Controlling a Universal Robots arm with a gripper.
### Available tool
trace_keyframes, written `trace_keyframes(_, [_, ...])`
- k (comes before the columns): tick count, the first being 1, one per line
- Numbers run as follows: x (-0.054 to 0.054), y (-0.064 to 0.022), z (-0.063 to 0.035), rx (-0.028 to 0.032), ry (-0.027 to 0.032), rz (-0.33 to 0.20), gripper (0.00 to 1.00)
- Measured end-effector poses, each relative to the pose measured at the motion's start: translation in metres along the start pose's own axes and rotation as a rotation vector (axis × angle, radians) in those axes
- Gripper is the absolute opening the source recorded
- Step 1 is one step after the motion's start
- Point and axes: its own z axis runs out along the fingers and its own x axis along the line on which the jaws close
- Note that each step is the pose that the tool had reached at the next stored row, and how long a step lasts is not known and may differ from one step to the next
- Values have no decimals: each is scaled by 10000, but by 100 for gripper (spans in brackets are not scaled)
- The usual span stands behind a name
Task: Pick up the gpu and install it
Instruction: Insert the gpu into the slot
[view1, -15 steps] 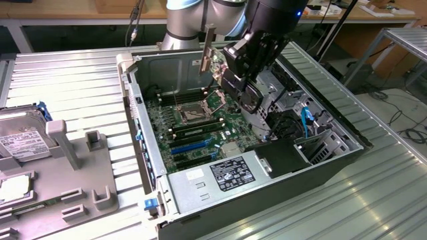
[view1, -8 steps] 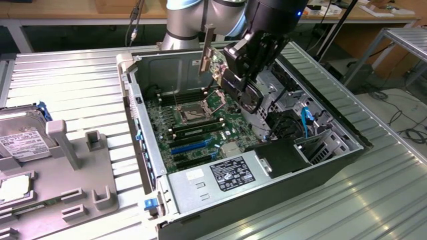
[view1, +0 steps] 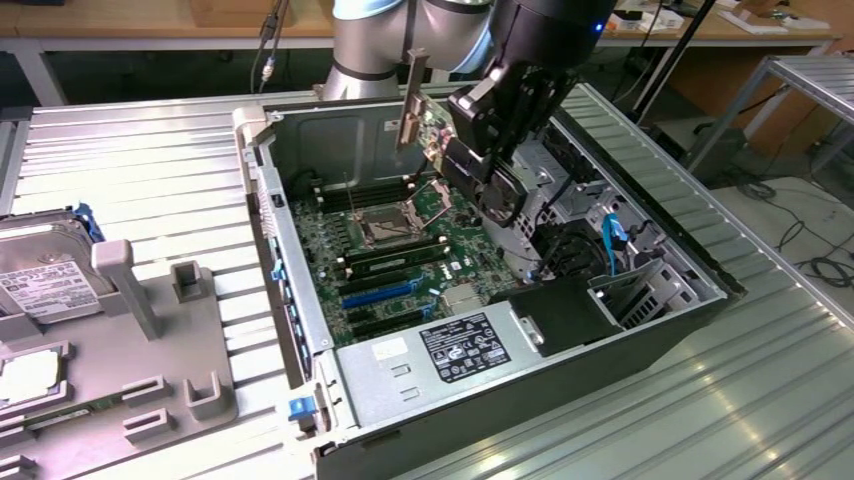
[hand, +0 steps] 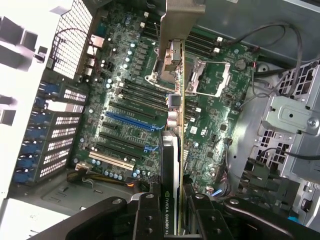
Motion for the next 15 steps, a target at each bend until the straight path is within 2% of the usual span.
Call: trace_keyframes(15, [0, 0, 0, -10, 23, -653, 27])
